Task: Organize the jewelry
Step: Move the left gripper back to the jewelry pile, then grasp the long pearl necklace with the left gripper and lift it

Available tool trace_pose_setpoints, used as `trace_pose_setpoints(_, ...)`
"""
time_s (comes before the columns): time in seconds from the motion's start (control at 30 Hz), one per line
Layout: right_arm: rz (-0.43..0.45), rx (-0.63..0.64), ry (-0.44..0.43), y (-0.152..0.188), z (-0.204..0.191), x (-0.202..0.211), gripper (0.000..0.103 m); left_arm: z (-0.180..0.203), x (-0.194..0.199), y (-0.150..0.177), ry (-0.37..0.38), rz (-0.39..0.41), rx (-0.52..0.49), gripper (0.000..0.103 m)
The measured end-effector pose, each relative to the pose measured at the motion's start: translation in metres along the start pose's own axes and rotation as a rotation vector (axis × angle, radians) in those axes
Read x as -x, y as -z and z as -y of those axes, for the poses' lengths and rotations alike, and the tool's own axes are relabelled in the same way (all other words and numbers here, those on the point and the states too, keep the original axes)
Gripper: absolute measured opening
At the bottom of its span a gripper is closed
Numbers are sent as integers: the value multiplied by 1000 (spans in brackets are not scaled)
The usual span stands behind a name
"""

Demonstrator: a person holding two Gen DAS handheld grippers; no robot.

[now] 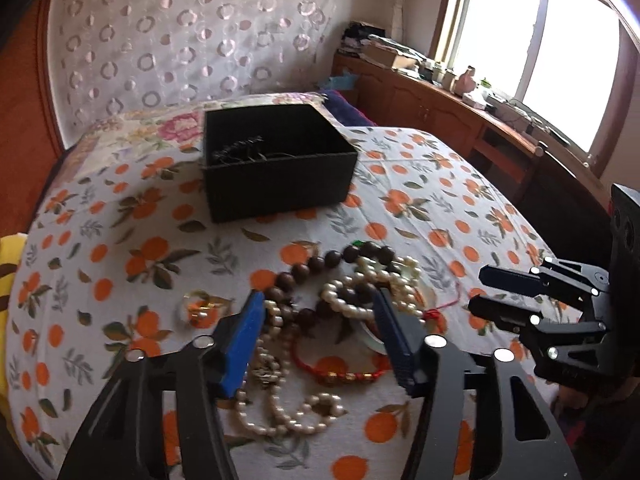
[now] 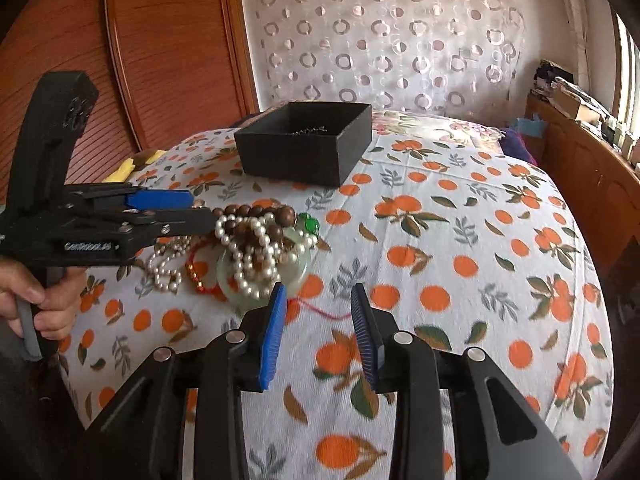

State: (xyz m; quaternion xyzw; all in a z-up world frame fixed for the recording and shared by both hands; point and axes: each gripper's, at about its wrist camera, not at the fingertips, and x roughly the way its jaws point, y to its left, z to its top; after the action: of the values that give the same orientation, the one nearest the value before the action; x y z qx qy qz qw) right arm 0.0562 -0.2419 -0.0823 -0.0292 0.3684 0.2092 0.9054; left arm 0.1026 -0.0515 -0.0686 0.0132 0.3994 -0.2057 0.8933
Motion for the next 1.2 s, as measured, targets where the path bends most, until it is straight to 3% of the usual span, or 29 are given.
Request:
trace_pose_setpoints(0.13, -7, 3, 10, 7, -2, 0, 37, 5, -8, -1, 40, -24, 16, 47)
trace_pose_setpoints(0.43, 3, -4, 2, 12, -2, -2, 37, 2, -22, -5, 53, -51, 63, 46)
trace_pose_setpoints(0.8, 4, -2, 8, 14, -4, -2, 37, 6, -15, -1, 107, -10, 87, 7)
trace_pose_setpoints(1.2, 2, -3, 7, 14, -3, -2, 37, 12, 23, 0, 77, 80, 58, 6)
